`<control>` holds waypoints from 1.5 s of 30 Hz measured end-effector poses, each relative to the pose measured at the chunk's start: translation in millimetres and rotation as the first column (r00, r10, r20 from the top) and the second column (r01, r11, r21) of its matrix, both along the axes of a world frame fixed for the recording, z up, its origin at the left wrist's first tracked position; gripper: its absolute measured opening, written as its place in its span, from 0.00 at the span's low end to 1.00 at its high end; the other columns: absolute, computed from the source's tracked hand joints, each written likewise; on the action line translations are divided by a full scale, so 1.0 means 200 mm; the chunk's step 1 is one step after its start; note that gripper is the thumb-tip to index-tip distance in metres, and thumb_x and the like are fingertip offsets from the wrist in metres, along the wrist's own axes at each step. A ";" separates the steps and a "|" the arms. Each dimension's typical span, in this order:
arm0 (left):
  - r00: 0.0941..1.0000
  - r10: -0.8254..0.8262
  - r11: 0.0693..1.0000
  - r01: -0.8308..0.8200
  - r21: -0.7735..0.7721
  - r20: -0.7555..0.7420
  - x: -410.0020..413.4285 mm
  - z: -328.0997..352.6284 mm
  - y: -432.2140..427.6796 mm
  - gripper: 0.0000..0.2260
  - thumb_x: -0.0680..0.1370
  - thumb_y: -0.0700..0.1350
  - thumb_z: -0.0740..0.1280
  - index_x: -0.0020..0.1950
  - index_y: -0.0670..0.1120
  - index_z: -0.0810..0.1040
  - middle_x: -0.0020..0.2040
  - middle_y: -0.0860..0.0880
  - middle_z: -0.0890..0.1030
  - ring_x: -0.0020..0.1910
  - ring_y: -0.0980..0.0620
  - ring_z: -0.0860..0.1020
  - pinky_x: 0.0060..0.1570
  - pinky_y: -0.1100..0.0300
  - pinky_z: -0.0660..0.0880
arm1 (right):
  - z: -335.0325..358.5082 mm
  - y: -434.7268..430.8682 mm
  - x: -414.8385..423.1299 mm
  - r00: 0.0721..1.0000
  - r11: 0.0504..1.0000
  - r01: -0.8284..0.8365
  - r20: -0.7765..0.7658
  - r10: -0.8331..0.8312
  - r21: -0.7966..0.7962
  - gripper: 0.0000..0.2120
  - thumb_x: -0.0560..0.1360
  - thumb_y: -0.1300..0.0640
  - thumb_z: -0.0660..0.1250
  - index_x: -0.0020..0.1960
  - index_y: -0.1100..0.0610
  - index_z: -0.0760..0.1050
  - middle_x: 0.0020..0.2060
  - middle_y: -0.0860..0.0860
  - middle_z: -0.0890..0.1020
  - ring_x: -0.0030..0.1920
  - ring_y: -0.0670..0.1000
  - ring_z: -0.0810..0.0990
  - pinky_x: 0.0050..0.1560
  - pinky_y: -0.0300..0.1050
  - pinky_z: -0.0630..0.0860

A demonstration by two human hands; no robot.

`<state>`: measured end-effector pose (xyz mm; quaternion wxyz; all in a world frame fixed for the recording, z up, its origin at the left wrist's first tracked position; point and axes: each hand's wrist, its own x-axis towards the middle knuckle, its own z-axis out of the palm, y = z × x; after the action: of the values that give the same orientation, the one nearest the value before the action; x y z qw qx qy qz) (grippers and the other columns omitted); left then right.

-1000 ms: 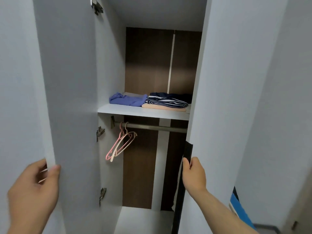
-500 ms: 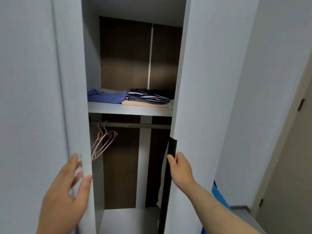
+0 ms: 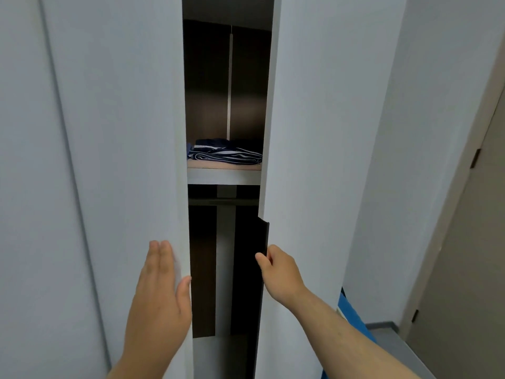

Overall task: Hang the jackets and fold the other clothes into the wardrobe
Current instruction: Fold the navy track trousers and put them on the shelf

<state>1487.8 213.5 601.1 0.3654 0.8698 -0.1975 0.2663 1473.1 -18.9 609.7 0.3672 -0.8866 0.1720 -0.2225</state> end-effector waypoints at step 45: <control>0.817 -0.052 0.982 -0.062 0.177 0.575 1.07 -0.19 -0.27 0.38 0.77 0.69 0.54 0.81 0.50 0.50 0.81 0.45 0.49 0.80 0.44 0.50 0.77 0.46 0.47 | -0.17 -0.48 0.75 0.881 0.548 0.268 0.431 0.193 -0.793 0.28 0.80 0.43 0.54 0.77 0.54 0.61 0.77 0.61 0.59 0.80 0.60 0.50 0.76 0.62 0.52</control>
<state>1702.4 160.1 564.0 0.2042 0.7791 -0.3209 0.4983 1622.6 -115.7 576.1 -0.0740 -0.8663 -0.0298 -0.4931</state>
